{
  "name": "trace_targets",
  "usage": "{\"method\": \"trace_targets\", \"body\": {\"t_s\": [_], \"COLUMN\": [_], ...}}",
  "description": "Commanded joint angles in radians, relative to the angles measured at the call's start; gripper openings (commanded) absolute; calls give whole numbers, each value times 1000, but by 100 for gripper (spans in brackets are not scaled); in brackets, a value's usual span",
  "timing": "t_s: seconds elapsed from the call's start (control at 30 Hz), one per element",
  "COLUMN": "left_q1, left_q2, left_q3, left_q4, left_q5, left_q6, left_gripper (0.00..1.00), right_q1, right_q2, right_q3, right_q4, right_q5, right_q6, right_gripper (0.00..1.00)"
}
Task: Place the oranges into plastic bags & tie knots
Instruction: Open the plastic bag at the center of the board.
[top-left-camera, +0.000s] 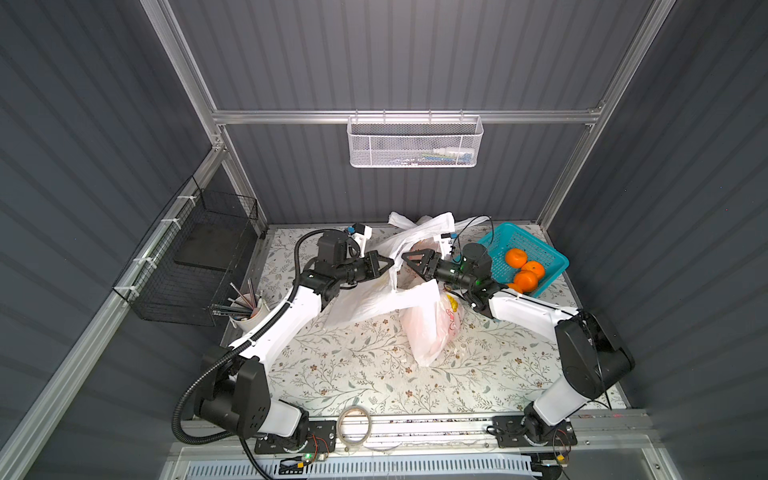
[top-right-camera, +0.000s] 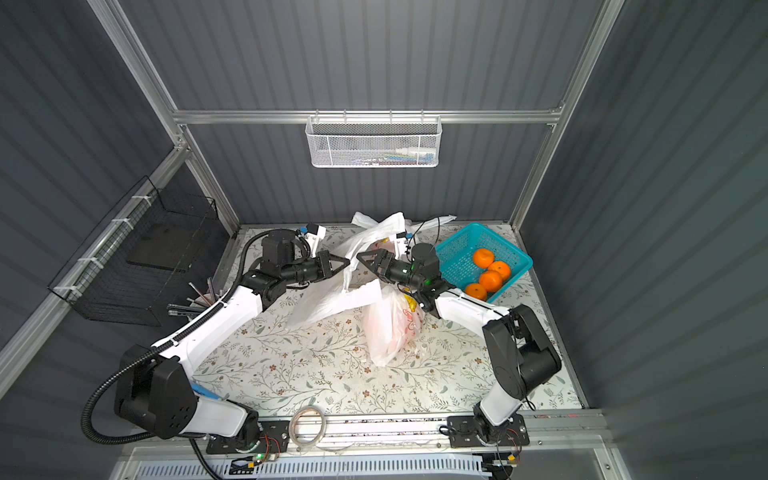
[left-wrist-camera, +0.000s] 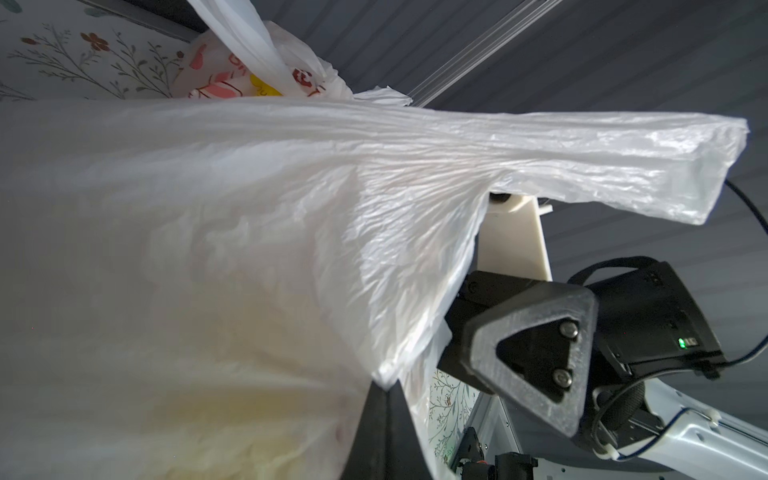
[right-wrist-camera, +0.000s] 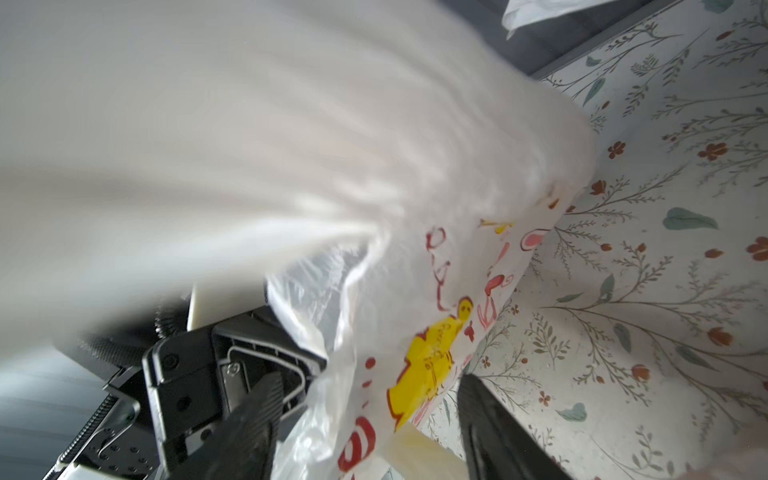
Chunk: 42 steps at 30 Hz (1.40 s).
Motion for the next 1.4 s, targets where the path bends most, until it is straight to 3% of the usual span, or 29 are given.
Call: {"method": "trace_targets", "body": {"t_s": [0.0,0.17,0.37,0.63,0.9,1.03,1.17,1.37], "left_q1": [-12,-24,-32,-31,-30,-30,-31,-31], "left_q2": [21,29,35,14,-44,-44,-18,2], "left_q3": [-7,-5,2,64,183,259,351,370], "left_q4": [38,42,43,-93,-332,-456,-553,-522], "left_q5": [7,4,15,-138,-413,-454,-444,-399], "left_q6": [-16,-17,-3,103,238,265,266,235], "left_gripper": [0,0,0,0,0,0,0,0], "right_q1": [1,2,0,-2,-37,-64,-117,-258], "right_q2": [32,40,25,-48,-154,-212,-327,-545], "right_q3": [36,35,46,26,-34,-27,-73,-122], "right_q4": [48,22,-59,-250,-459,-612,-658,-895], "right_q5": [20,58,85,146,138,93,37,45], "right_q6": [27,16,-40,-164,-298,-398,-432,-573], "right_gripper": [62,42,0,0,1,12,34,61]}}
